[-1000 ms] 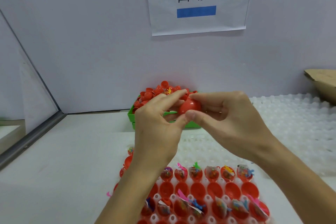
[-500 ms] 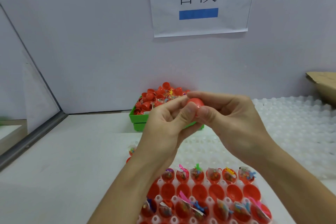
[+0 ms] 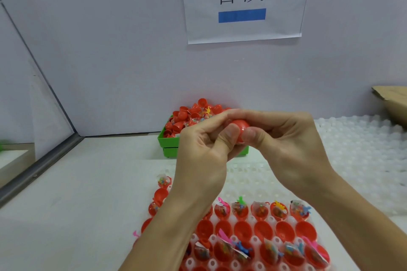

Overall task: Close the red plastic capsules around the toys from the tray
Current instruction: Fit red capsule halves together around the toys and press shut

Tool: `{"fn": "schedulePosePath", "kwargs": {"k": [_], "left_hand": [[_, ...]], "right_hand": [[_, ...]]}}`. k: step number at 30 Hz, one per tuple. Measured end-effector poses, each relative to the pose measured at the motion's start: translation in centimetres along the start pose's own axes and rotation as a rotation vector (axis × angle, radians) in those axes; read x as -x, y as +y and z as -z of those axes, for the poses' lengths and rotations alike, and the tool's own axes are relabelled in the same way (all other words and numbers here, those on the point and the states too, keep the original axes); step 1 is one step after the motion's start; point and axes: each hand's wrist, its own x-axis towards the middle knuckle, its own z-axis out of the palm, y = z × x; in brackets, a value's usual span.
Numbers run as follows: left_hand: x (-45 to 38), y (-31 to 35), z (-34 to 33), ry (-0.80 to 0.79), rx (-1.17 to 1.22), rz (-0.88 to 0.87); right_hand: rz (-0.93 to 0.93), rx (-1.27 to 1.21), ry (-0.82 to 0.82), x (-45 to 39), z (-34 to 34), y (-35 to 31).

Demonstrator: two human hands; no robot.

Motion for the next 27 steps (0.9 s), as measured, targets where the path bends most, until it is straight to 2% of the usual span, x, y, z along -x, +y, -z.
{"fn": "schedulePosePath", "kwargs": {"k": [6, 11, 14, 18, 21, 24, 27], "left_hand": [[0.0, -0.2, 0.0, -0.027, 0.176, 0.168], [-0.5, -0.3, 0.6, 0.006, 0.182, 0.188], [-0.7, -0.4, 0.8, 0.037, 0.186, 0.186], [-0.9, -0.6, 1.1, 0.058, 0.069, 0.134], [-0.8, -0.3, 1.5, -0.003, 0.001, 0.075], [-0.7, 0.1, 2.0, -0.103, -0.198, -0.019], [-0.8, 0.4, 2.1, -0.109, -0.351, -0.079]], "right_hand": [[-0.077, -0.060, -0.016, -0.1, 0.3, 0.4], [-0.100, -0.024, -0.068, 0.0, 0.8, 0.6], [-0.081, 0.106, -0.091, -0.2, 1.4, 0.7], [-0.028, 0.223, 0.008, -0.5, 1.4, 1.0], [-0.012, 0.247, 0.047, -0.6, 1.7, 1.1], [0.010, 0.290, 0.056, -0.6, 1.8, 0.9], [-0.002, 0.282, 0.048, -0.5, 1.7, 0.7]]}}
